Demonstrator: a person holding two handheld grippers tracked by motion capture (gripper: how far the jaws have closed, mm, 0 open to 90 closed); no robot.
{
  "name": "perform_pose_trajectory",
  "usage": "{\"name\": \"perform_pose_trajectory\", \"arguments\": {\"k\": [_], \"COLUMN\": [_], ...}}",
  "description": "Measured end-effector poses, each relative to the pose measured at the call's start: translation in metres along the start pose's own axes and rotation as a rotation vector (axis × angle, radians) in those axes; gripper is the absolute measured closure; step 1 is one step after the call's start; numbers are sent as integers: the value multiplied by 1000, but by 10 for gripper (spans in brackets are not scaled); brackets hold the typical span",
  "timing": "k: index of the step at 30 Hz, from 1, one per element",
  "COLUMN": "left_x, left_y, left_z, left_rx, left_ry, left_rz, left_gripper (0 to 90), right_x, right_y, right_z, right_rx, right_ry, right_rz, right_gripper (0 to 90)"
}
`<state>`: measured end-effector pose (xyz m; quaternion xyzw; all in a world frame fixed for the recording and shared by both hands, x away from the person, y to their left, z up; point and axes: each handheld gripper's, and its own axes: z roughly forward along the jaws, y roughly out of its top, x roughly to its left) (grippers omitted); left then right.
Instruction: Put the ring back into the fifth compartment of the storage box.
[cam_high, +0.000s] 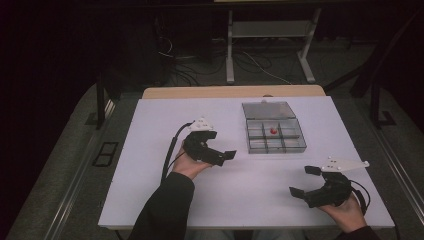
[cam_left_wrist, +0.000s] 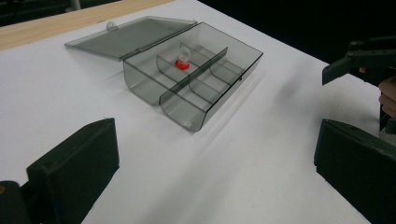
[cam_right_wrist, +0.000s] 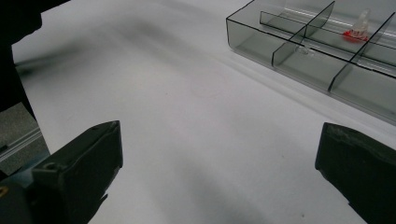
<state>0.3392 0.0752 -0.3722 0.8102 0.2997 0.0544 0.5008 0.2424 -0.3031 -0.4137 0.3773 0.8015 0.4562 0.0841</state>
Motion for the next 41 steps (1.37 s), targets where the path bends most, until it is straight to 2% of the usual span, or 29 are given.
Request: {"name": "perform_pose_trajectory", "arguments": {"k": [18, 31, 41], "left_x": [3, 3, -5], "left_y": [-47, -90, -108], "left_z": [-47, -78, -88], "left_rx": [-18, -51, -69], "left_ry": [58, 95, 117], "left_rz": [-75, -144, -147], "left_gripper": [0, 0, 0], "right_x": [0, -1, -1], "right_y": [0, 1, 2], "right_z": [0, 3, 3], "right_rx": [-1, 1, 2], "right_ry": [-10, -18, -17], "right_rz": [-1, 8, 11], "right_gripper": [3, 3, 3]}}
